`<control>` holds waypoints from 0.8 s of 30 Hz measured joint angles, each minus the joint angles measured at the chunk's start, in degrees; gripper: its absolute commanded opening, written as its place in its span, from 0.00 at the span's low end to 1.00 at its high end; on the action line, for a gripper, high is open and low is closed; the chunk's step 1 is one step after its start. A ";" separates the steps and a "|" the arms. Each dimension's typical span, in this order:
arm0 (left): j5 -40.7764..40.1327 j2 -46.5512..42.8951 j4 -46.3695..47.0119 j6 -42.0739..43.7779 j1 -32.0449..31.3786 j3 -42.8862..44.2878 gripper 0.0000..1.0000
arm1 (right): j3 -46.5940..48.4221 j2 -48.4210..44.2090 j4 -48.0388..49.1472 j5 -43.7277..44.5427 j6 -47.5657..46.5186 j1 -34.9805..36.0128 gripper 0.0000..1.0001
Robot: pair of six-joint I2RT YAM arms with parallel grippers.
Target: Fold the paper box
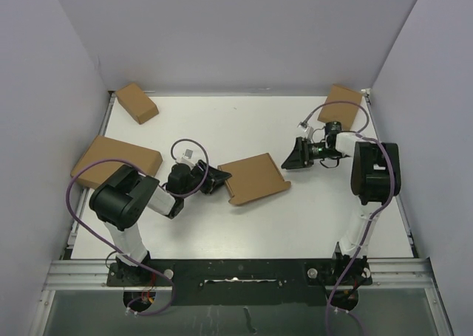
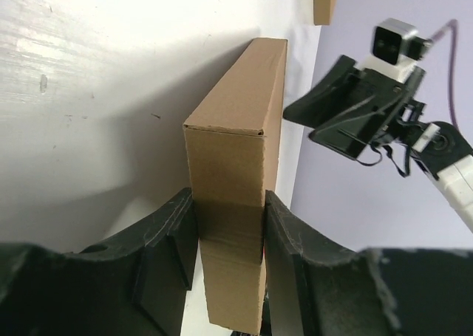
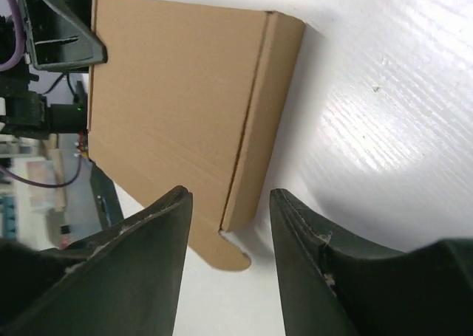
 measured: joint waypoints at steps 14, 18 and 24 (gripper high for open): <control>-0.61 -5.25 -2.25 -3.67 0.00 -0.28 0.27 | -5.60 -29.22 -0.20 2.95 -21.81 5.86 0.99; -0.83 -7.54 -5.60 -5.11 0.00 -0.26 0.27 | -17.73 -38.36 7.04 3.39 -29.66 10.58 0.98; -2.43 -12.09 -17.59 -6.91 -0.22 2.12 0.27 | -28.41 -45.68 15.23 6.99 -40.98 13.66 0.98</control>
